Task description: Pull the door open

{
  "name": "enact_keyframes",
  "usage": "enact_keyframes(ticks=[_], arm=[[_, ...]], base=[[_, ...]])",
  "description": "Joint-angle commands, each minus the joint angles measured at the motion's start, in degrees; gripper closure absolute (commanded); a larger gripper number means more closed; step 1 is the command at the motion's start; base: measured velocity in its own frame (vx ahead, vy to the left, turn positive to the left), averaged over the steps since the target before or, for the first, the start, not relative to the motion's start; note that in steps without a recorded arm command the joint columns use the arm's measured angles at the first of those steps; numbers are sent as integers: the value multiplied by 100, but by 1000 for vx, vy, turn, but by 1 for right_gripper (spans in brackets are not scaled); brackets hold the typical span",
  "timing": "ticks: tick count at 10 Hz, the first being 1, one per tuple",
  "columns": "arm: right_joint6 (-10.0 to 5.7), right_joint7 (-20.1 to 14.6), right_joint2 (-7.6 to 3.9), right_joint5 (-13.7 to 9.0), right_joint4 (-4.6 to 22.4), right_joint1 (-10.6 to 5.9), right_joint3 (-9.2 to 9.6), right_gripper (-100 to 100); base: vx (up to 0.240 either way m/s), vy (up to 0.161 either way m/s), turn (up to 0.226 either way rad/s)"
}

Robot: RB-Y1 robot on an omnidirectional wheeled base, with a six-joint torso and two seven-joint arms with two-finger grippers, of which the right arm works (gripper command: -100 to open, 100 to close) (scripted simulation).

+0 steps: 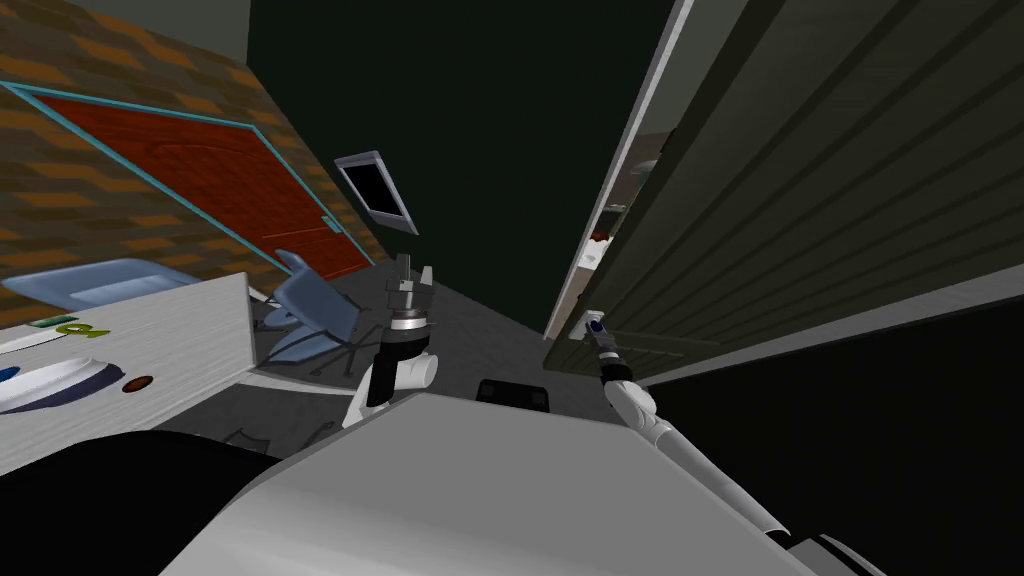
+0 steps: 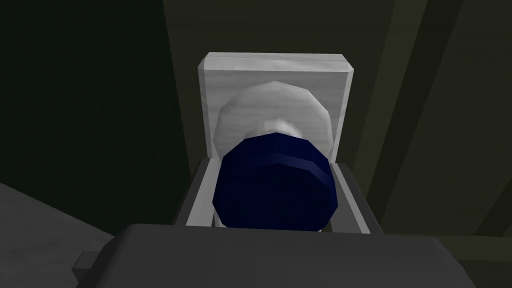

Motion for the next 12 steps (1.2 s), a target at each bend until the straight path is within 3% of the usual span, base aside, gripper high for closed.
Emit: enact_keyframes(ticks=[1,7,8,12], arm=[[72,-113,-99,57,-19,74,84,100],[326,-471,-487,236,-112,246,275,100],[280,-427,-430,216,-84,249,272,100],[405,-667,-585,369,-90,288,382,100]], base=[[-225,-59,200],[-211,-109,192],[-96,-49,51],[-198,-86,154]])
